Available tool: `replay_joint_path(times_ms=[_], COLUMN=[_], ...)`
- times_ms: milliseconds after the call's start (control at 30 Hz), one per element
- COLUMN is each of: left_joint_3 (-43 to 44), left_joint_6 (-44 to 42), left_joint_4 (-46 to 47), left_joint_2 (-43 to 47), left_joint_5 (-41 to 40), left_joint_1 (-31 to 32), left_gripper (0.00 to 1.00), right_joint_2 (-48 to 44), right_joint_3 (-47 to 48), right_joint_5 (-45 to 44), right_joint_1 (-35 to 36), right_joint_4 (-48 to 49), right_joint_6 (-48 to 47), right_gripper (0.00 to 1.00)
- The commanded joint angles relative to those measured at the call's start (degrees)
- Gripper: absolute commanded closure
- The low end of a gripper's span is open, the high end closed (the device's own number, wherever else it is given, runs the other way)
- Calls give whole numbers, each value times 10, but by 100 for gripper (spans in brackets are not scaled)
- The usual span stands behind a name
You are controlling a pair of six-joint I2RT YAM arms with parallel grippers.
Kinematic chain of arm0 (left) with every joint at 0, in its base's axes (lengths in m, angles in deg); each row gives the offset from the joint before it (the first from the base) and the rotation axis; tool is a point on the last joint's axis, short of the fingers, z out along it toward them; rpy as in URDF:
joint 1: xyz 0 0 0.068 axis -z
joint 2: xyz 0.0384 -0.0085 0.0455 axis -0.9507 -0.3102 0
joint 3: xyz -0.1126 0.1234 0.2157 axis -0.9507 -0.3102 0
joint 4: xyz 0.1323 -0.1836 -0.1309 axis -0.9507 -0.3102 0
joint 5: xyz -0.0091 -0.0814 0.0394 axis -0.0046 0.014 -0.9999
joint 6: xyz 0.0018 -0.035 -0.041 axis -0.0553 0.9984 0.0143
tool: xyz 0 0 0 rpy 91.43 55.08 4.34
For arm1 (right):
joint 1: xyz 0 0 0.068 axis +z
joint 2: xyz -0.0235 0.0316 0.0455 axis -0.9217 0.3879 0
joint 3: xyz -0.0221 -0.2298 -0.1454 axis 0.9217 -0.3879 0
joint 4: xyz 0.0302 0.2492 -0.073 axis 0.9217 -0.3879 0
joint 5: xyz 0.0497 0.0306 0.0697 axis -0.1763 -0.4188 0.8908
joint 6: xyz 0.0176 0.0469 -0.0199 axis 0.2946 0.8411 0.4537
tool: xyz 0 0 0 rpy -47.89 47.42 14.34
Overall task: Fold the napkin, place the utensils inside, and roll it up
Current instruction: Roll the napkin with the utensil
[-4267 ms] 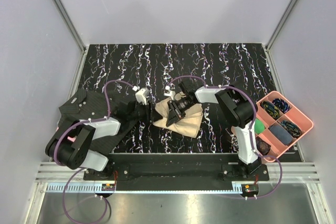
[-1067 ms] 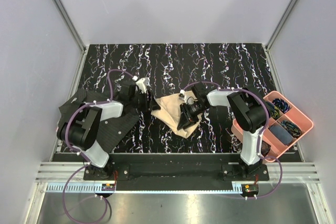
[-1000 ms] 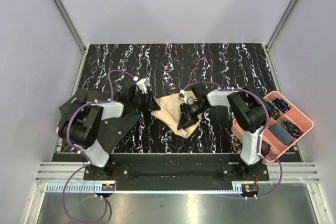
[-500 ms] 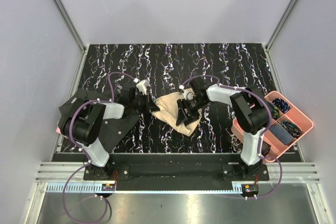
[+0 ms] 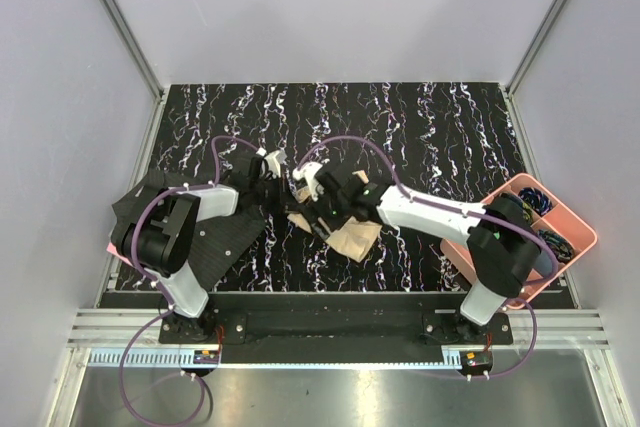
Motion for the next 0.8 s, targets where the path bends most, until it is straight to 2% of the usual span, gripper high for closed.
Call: replay_joint_path(times_ms=[0, 233, 500, 667, 733, 767], left_joint_3=[28, 39, 44, 44, 45, 45], left_joint_6=[8, 7, 5, 5, 5, 6], left_joint_4=[-46, -68, -74, -74, -72, -72], left_joint_2=[-6, -8, -8, 0, 3, 6], left_joint_5=[13, 15, 15, 13, 9, 9], left_joint_1=[-2, -2, -2, -2, -2, -2], left_gripper=[100, 100, 100, 100, 91, 81], right_joint_2=[-3, 41, 70, 105, 120, 124], right_joint_3=[-36, -50, -57, -47, -41, -38], right_joint_5=[-117, -135, -106, -137, -135, -133], right_joint_1=[42, 73, 73, 72, 67, 66], right_joint_4=[116, 147, 160, 133, 113, 109], right_joint_6=[-57, -93, -91, -66, -51, -45], right_gripper=[26, 27, 46, 47, 47, 48])
